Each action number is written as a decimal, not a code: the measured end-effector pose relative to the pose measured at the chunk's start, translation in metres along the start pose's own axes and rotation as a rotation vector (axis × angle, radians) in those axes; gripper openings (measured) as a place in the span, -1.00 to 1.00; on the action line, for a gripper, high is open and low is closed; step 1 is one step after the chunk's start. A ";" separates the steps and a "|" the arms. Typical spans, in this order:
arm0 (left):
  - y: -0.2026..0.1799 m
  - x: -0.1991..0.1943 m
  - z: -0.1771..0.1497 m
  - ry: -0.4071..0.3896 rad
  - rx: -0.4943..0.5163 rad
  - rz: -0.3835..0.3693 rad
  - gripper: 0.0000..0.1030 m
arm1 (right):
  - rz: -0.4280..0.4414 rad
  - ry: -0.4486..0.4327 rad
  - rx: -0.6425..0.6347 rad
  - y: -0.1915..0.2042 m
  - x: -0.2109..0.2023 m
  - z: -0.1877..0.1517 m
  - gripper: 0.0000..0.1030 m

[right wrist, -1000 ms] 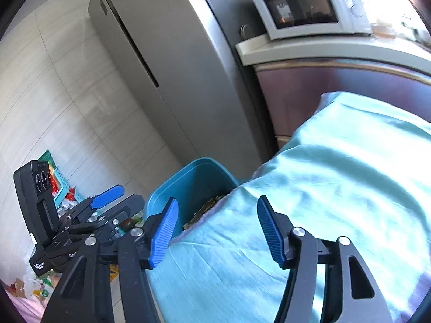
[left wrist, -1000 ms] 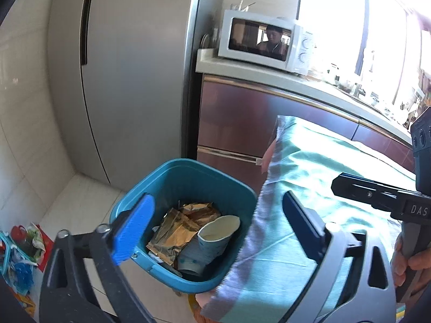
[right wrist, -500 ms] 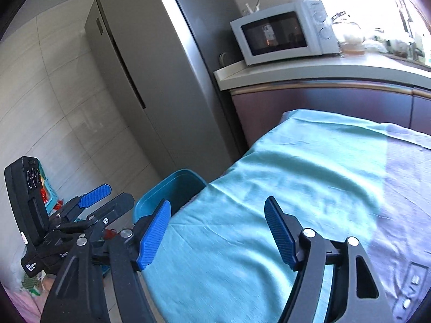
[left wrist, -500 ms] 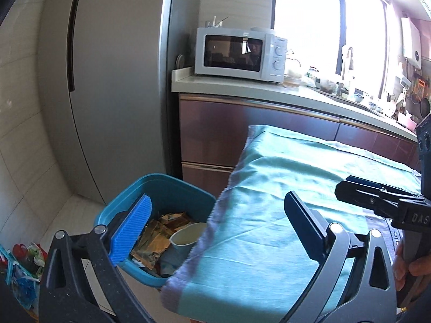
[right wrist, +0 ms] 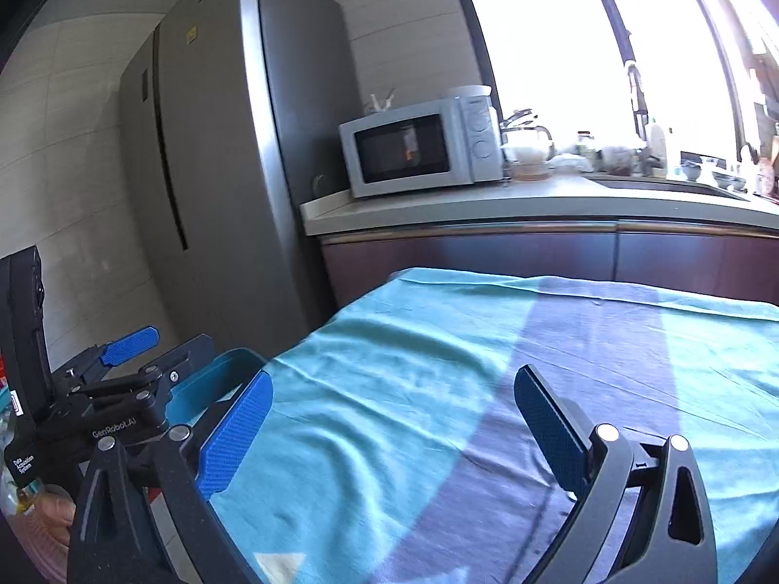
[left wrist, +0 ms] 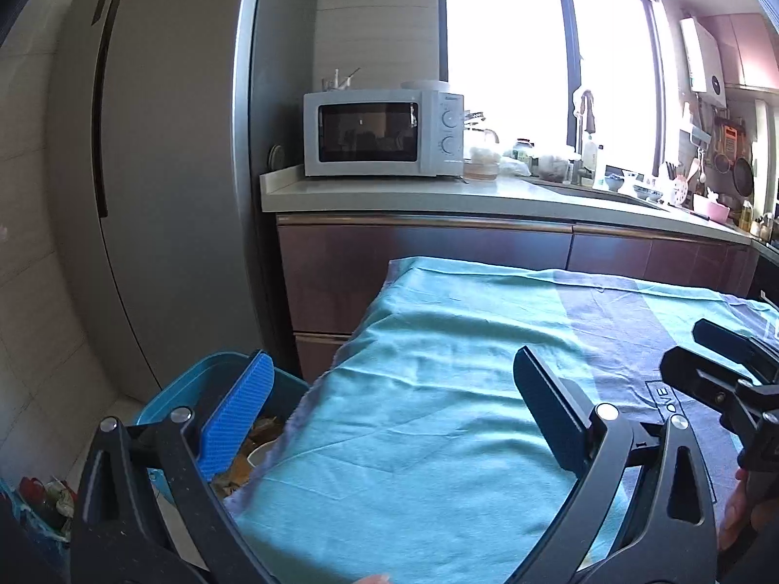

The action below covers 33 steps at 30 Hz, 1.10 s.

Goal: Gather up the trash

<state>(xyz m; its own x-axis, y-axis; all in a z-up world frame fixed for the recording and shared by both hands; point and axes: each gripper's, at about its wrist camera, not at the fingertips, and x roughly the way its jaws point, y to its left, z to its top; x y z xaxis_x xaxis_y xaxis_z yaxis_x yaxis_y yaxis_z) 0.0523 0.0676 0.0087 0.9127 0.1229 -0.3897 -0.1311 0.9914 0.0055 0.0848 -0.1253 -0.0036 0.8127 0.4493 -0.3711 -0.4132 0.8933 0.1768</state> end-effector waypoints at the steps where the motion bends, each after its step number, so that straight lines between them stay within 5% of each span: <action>1: -0.006 0.000 -0.001 0.000 0.006 -0.006 0.89 | -0.013 -0.005 0.002 -0.005 -0.005 -0.002 0.87; 16: -0.044 0.017 -0.011 0.070 0.000 -0.095 0.89 | -0.115 -0.069 0.029 -0.034 -0.046 -0.012 0.87; 33: -0.069 -0.003 -0.009 -0.058 0.048 -0.081 0.89 | -0.203 -0.134 0.026 -0.051 -0.073 -0.016 0.87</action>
<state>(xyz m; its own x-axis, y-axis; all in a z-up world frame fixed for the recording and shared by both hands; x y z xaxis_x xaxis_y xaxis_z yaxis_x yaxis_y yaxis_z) 0.0548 -0.0015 0.0011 0.9405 0.0430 -0.3369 -0.0381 0.9991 0.0210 0.0401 -0.2043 0.0002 0.9260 0.2563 -0.2772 -0.2266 0.9646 0.1348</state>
